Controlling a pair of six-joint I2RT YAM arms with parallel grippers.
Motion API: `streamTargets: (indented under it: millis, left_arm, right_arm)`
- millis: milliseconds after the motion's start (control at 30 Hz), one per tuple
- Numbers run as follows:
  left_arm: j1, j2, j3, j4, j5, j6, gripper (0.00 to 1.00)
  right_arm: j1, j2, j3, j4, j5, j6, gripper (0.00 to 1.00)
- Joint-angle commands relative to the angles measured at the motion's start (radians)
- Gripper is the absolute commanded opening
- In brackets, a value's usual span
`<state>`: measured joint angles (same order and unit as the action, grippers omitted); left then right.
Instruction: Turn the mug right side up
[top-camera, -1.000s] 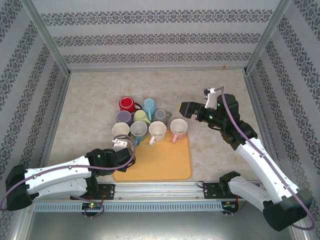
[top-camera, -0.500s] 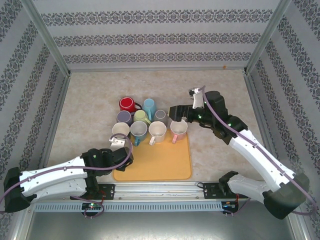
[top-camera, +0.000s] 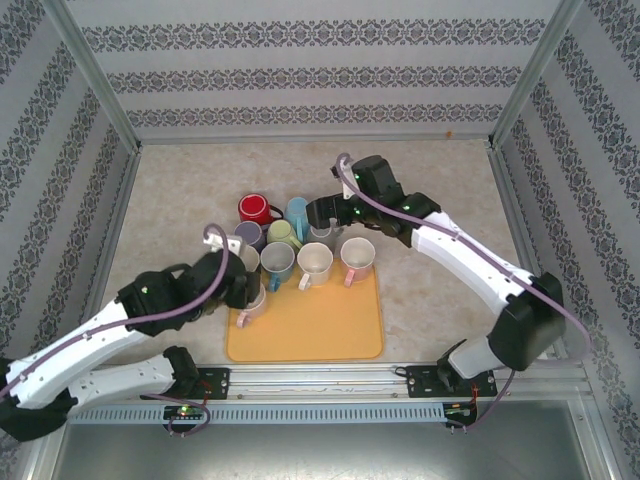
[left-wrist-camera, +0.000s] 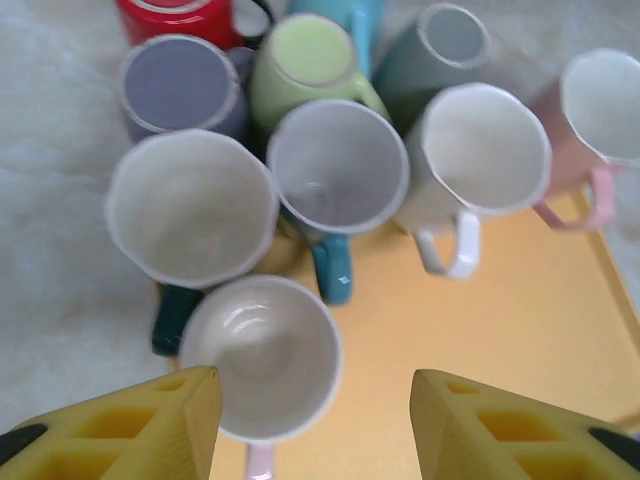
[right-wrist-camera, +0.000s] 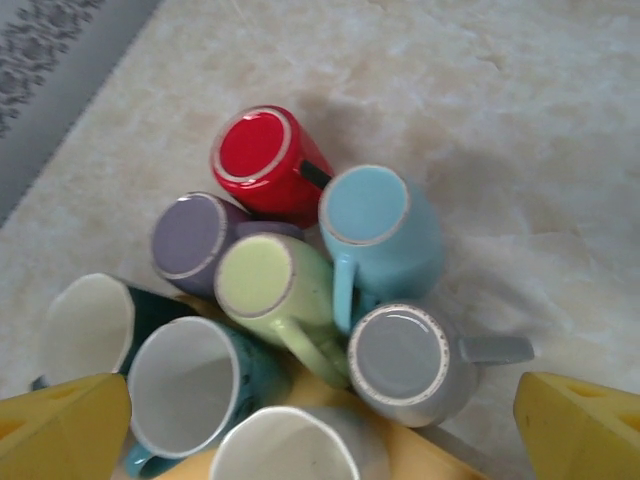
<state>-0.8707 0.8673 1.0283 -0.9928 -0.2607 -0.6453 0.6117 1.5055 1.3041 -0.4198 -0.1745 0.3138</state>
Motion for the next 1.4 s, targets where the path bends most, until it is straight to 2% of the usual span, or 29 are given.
streamTargets:
  millis: [0,100,233,333,467,667,1000,1367]
  left_arm:
    - [0.158,0.036,0.018,0.05,0.135,0.16,0.54]
    - [0.24,0.053,0.01,0.145,0.156,0.218,0.55]
    - [0.251,0.026,-0.054,0.289,0.117,0.266,0.55]
    - [0.253,-0.019,-0.12,0.381,0.134,0.288,0.56]
    - [0.285,-0.07,-0.146,0.39,0.138,0.316,0.57]
    - [0.3,-0.098,-0.161,0.398,0.162,0.327,0.57]
    - [0.313,-0.103,-0.167,0.41,0.201,0.324,0.57]
    - [0.327,-0.105,-0.172,0.413,0.203,0.321,0.57]
  right_arm:
    - [0.017,0.106,0.112,-0.037,0.084,0.0,0.97]
    - [0.028,0.243,0.25,-0.147,0.097,-0.018,0.98]
    - [0.066,0.402,0.393,-0.233,0.185,-0.01,0.98]
    - [0.081,0.526,0.561,-0.344,0.247,0.076,0.98]
    - [0.101,0.664,0.749,-0.473,0.287,0.159,0.98]
    - [0.108,0.799,0.914,-0.592,0.373,0.23,0.98]
    - [0.096,0.904,0.975,-0.59,0.329,0.236,0.95]
    - [0.072,0.939,0.977,-0.551,0.275,0.249,0.8]
